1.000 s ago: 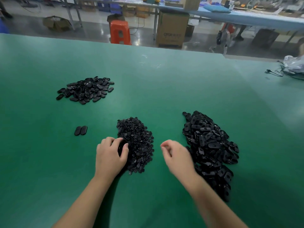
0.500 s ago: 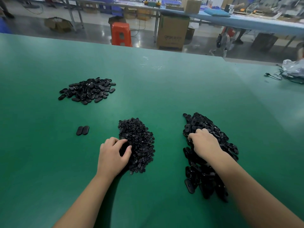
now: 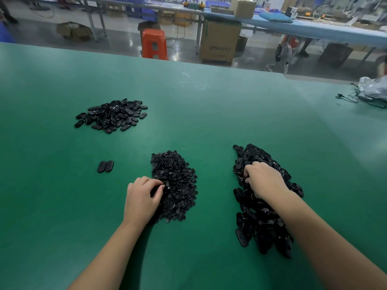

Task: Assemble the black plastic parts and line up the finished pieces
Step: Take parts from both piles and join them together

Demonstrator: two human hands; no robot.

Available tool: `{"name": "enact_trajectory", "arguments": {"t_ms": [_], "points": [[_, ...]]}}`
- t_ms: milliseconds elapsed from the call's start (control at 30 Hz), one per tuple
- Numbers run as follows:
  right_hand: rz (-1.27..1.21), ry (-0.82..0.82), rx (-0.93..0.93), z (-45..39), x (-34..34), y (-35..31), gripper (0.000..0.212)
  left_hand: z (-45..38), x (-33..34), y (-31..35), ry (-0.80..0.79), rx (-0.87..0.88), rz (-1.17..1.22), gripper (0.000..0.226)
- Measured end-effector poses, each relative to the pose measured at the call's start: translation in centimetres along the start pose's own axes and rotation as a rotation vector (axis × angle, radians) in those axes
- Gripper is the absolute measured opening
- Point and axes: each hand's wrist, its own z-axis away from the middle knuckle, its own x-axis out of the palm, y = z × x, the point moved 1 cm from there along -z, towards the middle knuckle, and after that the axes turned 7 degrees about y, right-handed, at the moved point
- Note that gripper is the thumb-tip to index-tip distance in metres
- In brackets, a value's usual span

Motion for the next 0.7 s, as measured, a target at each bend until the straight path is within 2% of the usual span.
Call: {"name": "enact_trajectory", "arguments": {"t_ms": [100, 200, 333, 433, 467, 600, 700], "points": [[-0.04, 0.039, 0.005, -0.2, -1.4, 0.3, 0.016, 0.0, -0.2, 0.0, 0.041, -0.01, 0.037, 0.002], [-0.224, 0.14, 0.056, -0.2, -3.3, -0.2, 0.014, 0.0, -0.3, -0.1, 0.057, -0.014, 0.064, 0.002], [-0.65, 0.208, 0.164, 0.2, -5.0, -2.7, 0.01, 0.0, -0.4, -0.1, 0.059, -0.036, 0.109, 0.003], [-1.113, 0.147, 0.294, 1.1, -4.1, -5.6, 0.003, 0.0, -0.5, 0.0, 0.06, -0.056, 0.127, 0.004], [-1.228, 0.123, 0.337, 1.4, -3.4, -6.6, 0.008, 0.0, -0.5, 0.0, 0.061, -0.064, 0.134, 0.004], [-1.574, 0.058, 0.514, 2.9, 0.1, -10.2, 0.035, 0.1, -0.6, 0.0, 0.067, -0.095, 0.154, 0.004], [-1.72, 0.124, 0.61, 4.0, 2.2, -12.0, 0.022, 0.1, -0.7, 0.1, 0.084, -0.129, 0.184, 0.007]]}}
